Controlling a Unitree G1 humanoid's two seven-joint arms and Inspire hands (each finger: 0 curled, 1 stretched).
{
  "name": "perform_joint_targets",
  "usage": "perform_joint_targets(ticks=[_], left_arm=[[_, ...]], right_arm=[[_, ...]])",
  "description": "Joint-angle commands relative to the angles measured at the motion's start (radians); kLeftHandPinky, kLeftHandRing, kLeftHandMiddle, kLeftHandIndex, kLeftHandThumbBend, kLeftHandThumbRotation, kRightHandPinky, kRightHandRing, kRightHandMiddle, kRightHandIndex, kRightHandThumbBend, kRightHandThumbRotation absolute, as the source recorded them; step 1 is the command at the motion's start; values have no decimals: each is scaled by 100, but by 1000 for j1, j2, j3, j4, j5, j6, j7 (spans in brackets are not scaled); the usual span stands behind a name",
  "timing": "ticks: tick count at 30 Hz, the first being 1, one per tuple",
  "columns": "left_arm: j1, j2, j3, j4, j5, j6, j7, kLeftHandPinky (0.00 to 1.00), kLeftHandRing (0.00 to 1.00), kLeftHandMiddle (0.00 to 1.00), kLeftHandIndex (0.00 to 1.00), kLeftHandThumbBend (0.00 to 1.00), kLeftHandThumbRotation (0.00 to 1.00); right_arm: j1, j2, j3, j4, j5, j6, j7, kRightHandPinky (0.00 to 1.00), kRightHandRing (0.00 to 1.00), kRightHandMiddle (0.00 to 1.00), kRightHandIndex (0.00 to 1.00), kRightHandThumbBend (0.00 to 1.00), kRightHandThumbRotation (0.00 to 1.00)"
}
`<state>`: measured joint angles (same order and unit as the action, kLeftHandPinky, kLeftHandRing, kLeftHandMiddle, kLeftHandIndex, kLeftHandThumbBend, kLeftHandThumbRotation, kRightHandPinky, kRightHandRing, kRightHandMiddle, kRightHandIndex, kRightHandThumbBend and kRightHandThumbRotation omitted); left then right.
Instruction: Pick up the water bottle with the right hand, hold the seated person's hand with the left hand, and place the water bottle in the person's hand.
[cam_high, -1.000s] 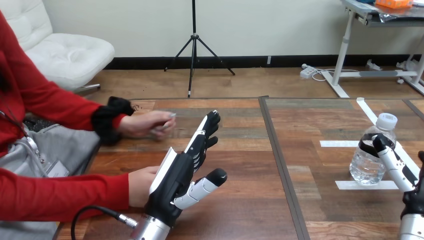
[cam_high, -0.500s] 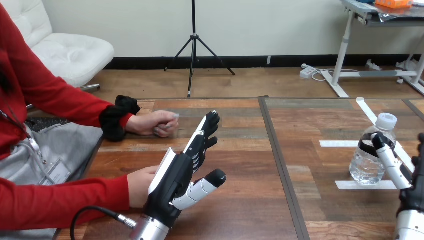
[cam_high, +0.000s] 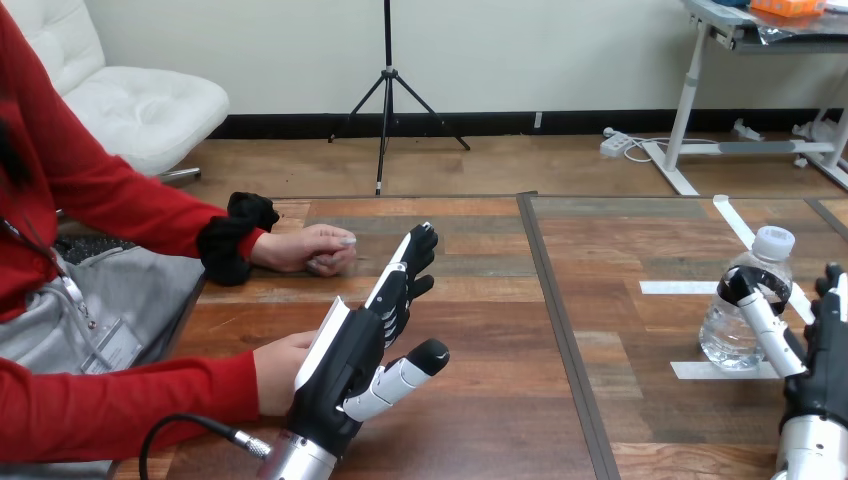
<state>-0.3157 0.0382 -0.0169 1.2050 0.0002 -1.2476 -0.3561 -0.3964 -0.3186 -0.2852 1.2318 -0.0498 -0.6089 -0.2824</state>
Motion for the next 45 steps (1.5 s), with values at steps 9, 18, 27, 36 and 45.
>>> perform_joint_targets(ticks=[9, 18, 27, 36, 45], left_arm=[[-25, 2, 25, -40, -65, -13, -55, 94, 99, 100, 100, 100, 82], [-27, 4, 35, -39, -79, -12, -72, 94, 98, 100, 100, 100, 82], [-28, 4, 43, -39, -80, -14, -75, 93, 98, 100, 100, 100, 82], [-27, 3, 49, -41, -84, -19, -83, 92, 98, 100, 100, 100, 82], [-23, 5, 51, -43, -85, -24, -87, 93, 98, 100, 100, 100, 82]], right_arm=[[-94, -40, 1, 21, 15, 33, 15, 95, 97, 98, 100, 100, 67], [-98, -43, 1, 31, 21, 47, 27, 92, 96, 98, 100, 100, 65], [-107, -44, -7, 40, 34, 80, 51, 89, 95, 97, 100, 100, 64], [-112, -49, -3, 51, 37, 95, 63, 90, 95, 97, 100, 100, 65], [-121, -51, 5, 60, 31, 129, 58, 89, 94, 97, 100, 100, 67]])
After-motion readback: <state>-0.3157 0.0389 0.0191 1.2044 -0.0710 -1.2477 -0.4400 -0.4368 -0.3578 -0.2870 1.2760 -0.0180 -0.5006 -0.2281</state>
